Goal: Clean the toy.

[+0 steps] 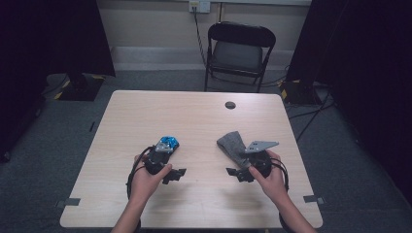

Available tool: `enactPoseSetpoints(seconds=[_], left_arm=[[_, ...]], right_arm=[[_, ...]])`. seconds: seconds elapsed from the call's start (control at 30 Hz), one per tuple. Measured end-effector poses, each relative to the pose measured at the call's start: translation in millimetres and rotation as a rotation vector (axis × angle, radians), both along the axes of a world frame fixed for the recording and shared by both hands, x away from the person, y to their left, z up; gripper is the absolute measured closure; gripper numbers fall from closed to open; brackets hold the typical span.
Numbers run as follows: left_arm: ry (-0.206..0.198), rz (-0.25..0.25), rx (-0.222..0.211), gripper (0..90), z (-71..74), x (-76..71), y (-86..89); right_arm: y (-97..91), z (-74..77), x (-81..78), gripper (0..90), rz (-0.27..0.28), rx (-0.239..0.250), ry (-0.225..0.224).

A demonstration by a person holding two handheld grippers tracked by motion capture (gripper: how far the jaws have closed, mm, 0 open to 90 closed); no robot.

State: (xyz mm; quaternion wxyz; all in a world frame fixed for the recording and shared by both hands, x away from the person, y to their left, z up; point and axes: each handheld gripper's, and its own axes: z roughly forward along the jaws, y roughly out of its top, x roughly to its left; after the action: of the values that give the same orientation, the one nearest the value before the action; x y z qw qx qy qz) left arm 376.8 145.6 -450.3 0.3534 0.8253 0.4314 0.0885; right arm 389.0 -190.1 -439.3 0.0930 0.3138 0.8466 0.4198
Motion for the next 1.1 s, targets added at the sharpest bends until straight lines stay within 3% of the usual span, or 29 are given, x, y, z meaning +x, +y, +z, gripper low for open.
enactPoseSetpoints(seconds=[0.43, 0.57, 0.83, 1.03, 1.1], left_arm=[[-0.007, -0.039, 0.005, 17.1, -8.3, -18.9, -10.4], [0.006, -0.054, 0.0, 17.2, -17.8, -26.5, -17.2], [-0.001, -0.093, 0.032, 17.1, -32.1, -34.0, -26.5], [-0.055, -0.138, 0.046, 16.3, -42.1, -41.9, -33.8], [-0.078, -0.164, 0.07, 15.3, -43.3, -43.6, -36.0]], right_arm=[[10.7, -9.7, -23.9, 15.2, 0.045, -0.01, 0.012], [13.3, -17.1, -31.1, 15.4, 0.061, -0.02, 0.019], [16.7, -31.3, -40.4, 15.5, 0.079, -0.034, 0.032], [21.5, -44.3, -46.3, 15.7, 0.1, -0.054, 0.042], [22.4, -48.0, -48.1, 15.7, 0.1, -0.06, 0.044]])
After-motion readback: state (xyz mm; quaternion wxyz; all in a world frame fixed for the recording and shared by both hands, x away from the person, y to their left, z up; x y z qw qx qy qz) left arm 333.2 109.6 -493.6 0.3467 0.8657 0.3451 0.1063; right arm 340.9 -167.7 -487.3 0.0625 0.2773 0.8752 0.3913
